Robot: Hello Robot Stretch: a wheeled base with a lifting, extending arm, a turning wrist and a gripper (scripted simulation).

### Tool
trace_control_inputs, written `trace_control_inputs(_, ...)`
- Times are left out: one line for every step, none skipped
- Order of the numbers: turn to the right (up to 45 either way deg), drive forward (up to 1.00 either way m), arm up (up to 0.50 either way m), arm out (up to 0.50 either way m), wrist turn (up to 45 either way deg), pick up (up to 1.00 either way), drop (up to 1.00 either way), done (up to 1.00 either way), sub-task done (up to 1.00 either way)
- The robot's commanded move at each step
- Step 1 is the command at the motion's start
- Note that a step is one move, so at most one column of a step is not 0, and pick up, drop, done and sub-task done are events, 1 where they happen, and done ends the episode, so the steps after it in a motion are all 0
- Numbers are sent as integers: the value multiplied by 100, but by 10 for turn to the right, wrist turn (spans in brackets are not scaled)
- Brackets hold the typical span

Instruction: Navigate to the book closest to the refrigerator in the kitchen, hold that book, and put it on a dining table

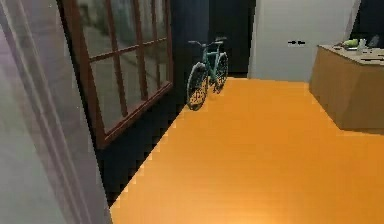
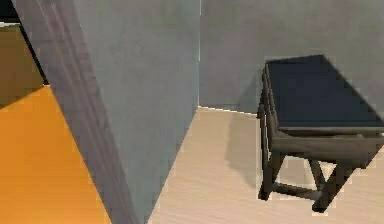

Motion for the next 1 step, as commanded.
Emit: trace_control_inputs(120, 0, 0, 0, 0, 0, 0, 0, 0)
